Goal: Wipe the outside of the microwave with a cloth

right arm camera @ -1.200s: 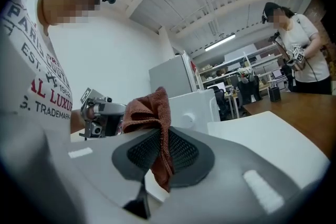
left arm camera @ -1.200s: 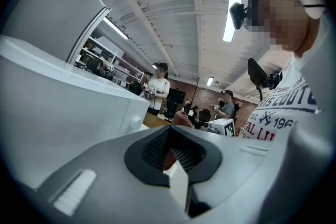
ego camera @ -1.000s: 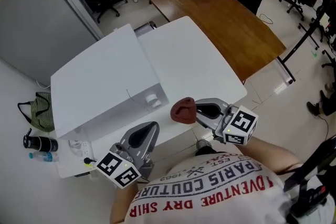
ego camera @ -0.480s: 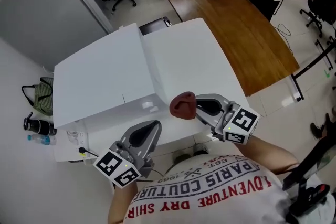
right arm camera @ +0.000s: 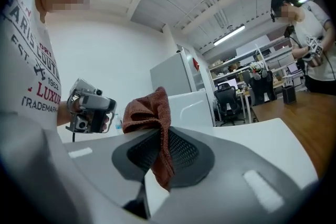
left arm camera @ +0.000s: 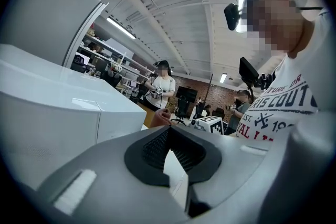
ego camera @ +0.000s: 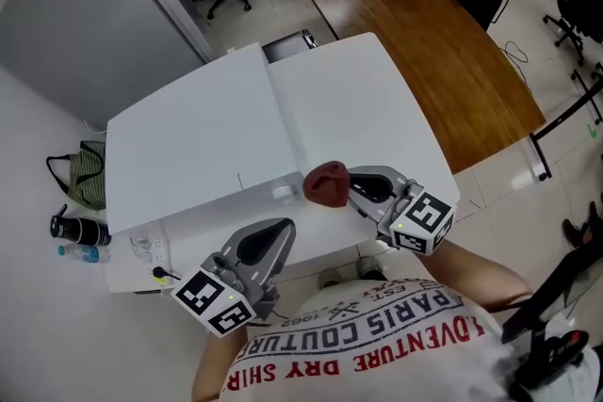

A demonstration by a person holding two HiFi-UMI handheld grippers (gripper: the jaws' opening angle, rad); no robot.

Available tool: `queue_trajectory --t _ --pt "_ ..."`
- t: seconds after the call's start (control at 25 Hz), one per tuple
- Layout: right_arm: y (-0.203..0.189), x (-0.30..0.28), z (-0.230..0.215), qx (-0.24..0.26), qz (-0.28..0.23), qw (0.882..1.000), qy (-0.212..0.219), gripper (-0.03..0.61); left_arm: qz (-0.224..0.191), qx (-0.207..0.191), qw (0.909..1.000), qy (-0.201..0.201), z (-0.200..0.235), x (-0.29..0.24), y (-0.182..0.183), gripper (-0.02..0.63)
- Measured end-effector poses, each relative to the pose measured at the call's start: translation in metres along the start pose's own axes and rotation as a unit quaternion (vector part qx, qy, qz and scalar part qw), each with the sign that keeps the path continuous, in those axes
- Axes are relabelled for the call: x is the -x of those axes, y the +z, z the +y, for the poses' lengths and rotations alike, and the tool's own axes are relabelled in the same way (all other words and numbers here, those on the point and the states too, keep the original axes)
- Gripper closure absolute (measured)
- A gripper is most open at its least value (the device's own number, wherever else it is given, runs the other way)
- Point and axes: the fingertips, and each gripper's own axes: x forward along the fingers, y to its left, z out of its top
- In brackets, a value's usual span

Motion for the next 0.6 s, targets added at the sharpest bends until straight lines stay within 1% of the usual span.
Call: queue_trajectory --t 0.12,0.2,0.6 --pt "-0.004 -0.013 -0.008 -0.005 0.004 1.000 -0.014 0.541 0.000 0.009 1.0000 0.000 0.004 0.002 -0.001 0.612" --pt "-0.001 -0.021 -0.012 -0.007 0.003 1.000 -0.019 0.541 0.000 0.008 1.0000 0.002 0.006 0.004 0.001 0.612" --pt "0.002 -0.056 -0.032 -0.011 0.001 1.000 -0.010 0.541 0.006 0.005 0.9996 0.027 0.021 0.012 0.002 0.612"
